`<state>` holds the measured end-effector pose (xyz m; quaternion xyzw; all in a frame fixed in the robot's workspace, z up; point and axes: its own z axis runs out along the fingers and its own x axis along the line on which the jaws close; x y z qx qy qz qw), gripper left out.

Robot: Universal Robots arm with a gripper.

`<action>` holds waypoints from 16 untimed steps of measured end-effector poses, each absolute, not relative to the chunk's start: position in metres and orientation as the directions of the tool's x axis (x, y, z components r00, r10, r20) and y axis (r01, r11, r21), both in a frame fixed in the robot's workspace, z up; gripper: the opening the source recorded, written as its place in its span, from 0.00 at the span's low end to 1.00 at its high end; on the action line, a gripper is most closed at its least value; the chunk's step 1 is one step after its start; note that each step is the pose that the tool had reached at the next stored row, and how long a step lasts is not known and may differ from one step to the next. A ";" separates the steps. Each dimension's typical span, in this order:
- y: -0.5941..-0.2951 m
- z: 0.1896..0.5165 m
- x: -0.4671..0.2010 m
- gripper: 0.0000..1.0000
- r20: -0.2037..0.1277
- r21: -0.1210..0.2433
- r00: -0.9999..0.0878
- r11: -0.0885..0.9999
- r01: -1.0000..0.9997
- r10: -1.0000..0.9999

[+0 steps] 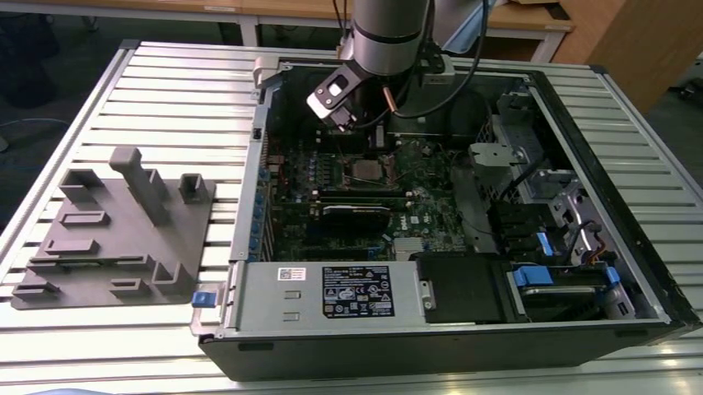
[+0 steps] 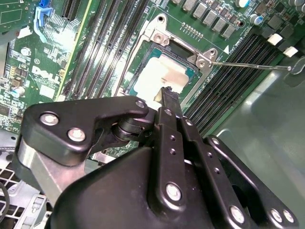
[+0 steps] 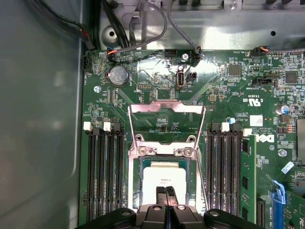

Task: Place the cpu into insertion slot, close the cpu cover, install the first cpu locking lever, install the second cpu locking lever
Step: 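Close the cpu cover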

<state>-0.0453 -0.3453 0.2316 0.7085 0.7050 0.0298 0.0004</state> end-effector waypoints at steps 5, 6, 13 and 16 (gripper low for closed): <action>-0.345 0.235 -0.045 0.11 0.042 0.043 0.004 -0.006 0.999 0.999; -0.345 0.237 -0.045 0.11 0.042 0.043 0.004 -0.006 0.999 0.999; -0.345 0.247 -0.045 0.11 0.042 0.043 0.004 -0.006 0.999 0.999; -0.345 0.252 -0.045 0.11 0.042 0.043 0.004 -0.006 0.999 0.999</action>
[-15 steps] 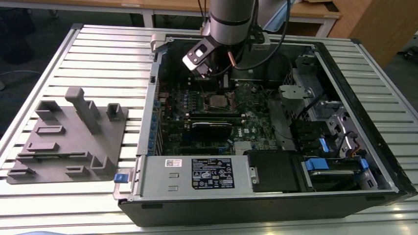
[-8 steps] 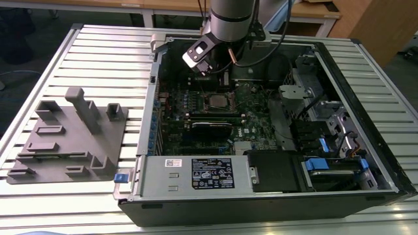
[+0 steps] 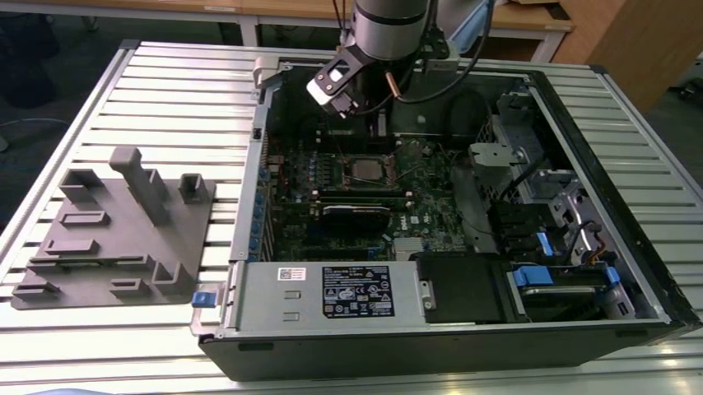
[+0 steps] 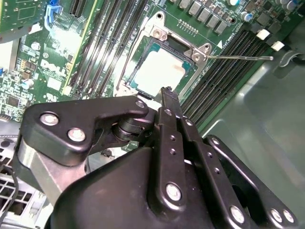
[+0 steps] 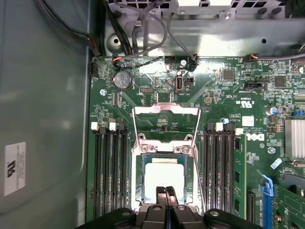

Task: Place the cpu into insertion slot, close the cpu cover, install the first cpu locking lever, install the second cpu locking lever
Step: 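Close the cpu cover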

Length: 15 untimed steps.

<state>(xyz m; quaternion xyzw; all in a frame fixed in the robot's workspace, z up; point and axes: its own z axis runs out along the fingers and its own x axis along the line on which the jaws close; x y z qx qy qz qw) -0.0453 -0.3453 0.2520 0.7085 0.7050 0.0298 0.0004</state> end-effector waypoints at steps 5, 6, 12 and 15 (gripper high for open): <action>-0.345 0.259 -0.045 0.11 0.042 0.043 0.004 -0.006 0.999 0.999; -0.345 0.260 -0.045 0.11 0.042 0.043 0.004 -0.006 0.999 0.999; -0.345 0.264 -0.045 0.11 0.042 0.043 0.004 -0.006 0.999 0.999; -0.345 0.264 -0.045 0.11 0.042 0.043 0.004 -0.006 0.999 0.999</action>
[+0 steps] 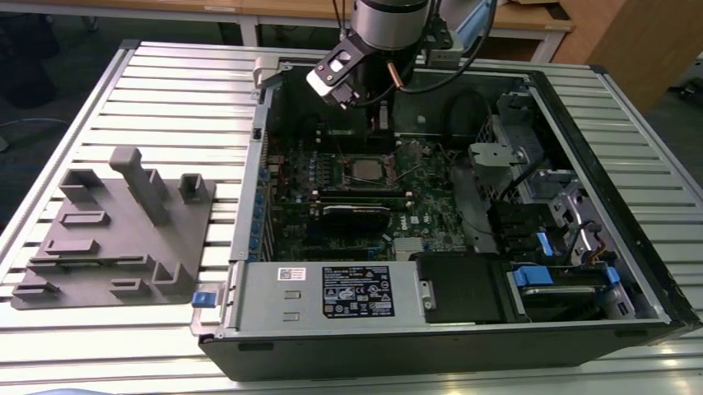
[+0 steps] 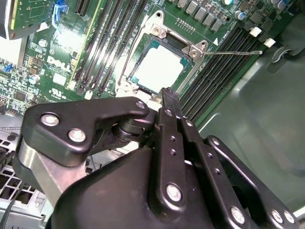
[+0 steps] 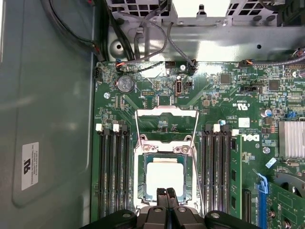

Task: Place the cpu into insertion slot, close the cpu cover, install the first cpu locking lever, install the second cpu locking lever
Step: 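Close the cpu cover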

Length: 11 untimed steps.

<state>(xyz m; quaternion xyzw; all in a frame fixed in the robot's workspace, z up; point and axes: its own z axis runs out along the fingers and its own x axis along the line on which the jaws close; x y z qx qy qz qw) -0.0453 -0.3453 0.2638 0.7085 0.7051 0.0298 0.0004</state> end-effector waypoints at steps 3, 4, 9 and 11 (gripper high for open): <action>-0.345 0.264 -0.044 0.11 0.042 0.042 0.004 -0.006 0.999 0.999; -0.345 0.264 -0.043 0.11 0.042 0.043 0.004 -0.006 0.999 0.999; -0.345 0.264 -0.038 0.11 0.042 0.043 0.004 -0.006 0.999 0.999; -0.345 0.264 -0.036 0.11 0.042 0.043 0.004 -0.006 0.999 0.999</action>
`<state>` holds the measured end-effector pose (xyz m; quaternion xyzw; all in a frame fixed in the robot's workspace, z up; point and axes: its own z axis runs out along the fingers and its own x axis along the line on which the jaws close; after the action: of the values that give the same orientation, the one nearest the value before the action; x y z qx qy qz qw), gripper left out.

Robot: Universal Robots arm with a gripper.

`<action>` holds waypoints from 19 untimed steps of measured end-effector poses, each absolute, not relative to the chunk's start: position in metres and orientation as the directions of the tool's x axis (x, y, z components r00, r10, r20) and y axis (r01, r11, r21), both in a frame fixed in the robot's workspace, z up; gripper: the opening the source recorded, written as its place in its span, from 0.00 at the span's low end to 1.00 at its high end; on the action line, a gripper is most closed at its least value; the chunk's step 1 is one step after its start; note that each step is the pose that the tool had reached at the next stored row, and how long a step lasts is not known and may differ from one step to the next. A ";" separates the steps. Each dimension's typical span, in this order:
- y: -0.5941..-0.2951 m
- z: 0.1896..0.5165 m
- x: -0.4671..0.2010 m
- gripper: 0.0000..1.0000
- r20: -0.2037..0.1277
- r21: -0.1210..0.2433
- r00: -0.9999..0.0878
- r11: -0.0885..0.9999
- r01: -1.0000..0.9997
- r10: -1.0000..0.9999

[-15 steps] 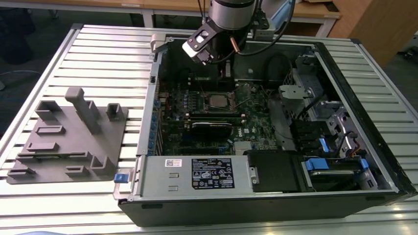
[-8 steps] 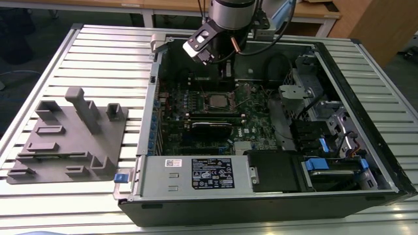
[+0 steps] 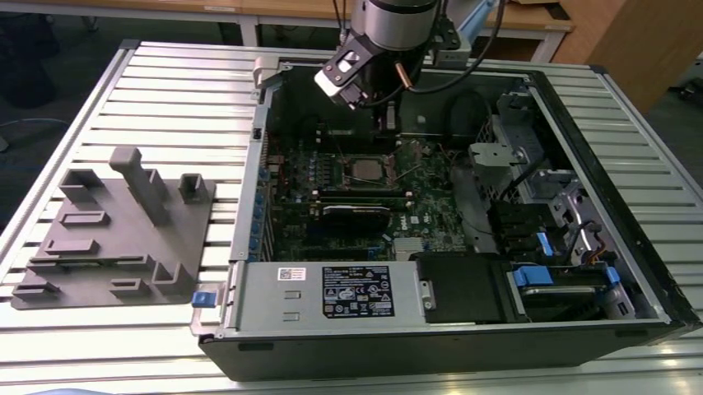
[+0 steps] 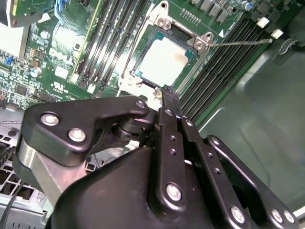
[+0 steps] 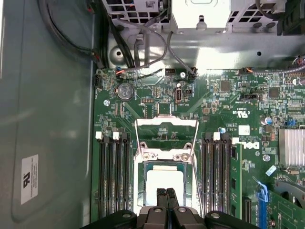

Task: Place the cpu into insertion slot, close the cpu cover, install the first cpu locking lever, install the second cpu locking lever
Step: 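Close the cpu cover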

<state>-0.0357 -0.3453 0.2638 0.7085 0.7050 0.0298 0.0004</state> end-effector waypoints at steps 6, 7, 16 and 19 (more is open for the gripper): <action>-0.345 0.264 -0.035 0.11 0.042 0.043 0.004 -0.006 0.999 0.999; -0.345 0.264 -0.035 0.11 0.042 0.043 0.004 -0.006 0.999 0.999; -0.345 0.270 -0.035 0.11 0.042 0.043 0.004 -0.006 0.999 0.999; -0.345 0.270 -0.035 0.11 0.042 0.043 0.004 -0.006 0.999 0.999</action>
<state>-0.0350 -0.3453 0.2700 0.7085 0.7051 0.0300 0.0003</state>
